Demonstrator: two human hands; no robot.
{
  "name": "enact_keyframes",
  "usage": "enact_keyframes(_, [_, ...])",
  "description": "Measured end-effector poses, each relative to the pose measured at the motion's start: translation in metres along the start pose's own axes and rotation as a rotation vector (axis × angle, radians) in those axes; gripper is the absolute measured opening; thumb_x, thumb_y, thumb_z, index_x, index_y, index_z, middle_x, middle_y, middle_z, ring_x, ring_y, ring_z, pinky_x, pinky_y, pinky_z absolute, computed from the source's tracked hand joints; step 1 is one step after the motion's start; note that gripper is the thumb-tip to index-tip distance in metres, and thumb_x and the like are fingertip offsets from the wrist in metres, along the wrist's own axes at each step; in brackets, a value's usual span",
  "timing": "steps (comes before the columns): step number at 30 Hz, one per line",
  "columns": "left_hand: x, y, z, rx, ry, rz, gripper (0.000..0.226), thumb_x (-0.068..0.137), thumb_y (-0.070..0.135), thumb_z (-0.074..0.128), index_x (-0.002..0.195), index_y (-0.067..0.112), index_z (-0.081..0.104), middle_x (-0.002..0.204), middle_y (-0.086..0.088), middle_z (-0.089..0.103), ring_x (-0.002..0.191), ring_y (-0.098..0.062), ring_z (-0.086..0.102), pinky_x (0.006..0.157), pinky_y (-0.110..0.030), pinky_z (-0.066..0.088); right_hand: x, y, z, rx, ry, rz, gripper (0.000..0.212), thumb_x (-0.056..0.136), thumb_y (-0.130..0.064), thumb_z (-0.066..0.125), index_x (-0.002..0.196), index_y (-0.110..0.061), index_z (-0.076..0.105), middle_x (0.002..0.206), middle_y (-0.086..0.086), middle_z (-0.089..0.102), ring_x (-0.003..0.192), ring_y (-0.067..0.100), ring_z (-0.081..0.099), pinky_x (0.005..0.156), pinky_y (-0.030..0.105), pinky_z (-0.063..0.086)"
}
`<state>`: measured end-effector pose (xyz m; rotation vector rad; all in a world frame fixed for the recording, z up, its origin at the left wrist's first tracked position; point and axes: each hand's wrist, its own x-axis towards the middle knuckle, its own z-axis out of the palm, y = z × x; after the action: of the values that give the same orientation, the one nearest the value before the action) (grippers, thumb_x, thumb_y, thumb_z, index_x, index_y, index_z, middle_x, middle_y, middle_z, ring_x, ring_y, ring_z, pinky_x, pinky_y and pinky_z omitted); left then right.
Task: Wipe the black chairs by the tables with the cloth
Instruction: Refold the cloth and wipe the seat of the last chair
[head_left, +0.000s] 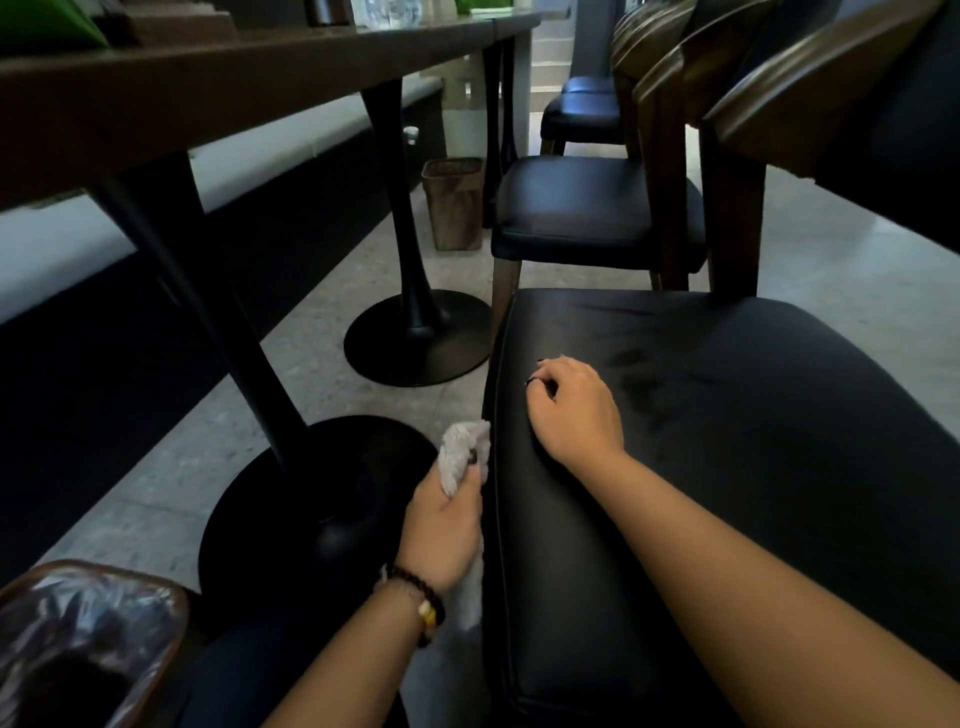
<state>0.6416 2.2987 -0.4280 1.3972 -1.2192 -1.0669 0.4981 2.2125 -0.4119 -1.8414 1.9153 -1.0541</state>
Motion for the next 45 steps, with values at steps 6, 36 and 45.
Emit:
enact_keyframes(6, [0.082,0.012,0.026,0.316,0.073,-0.144,0.030,0.100,0.025,0.042,0.118,0.013,0.062,0.115,-0.007,0.064,0.110,-0.027,0.057,0.092,-0.031,0.044,0.004,0.002,0.006,-0.016,0.057,-0.026,0.016,0.090,-0.023,0.055,0.085,-0.015,0.067,0.105,-0.001,0.067,0.115,0.016,0.053,0.092,0.028,0.038])
enact_keyframes(36, [0.220,0.052,0.093,0.750,-0.625,0.673,0.067,0.090,0.034,0.062,0.149,0.031,0.030,0.157,0.001,0.028,0.146,-0.014,0.019,0.120,-0.044,0.013,0.001,0.002,0.004,0.389,0.516,-0.033,0.016,0.078,-0.012,0.041,0.091,-0.015,0.050,0.094,-0.002,0.048,0.085,0.009,0.048,0.077,0.014,0.038])
enact_keyframes(45, [0.133,0.034,0.057,0.234,-0.043,0.115,0.067,0.092,0.021,0.052,0.152,0.022,0.022,0.156,-0.003,0.029,0.142,-0.021,0.029,0.117,-0.038,0.022,0.019,0.002,-0.017,0.576,0.792,0.204,0.033,0.080,0.005,0.054,0.101,-0.019,0.048,0.109,-0.003,0.041,0.094,0.012,0.051,0.086,0.029,0.044])
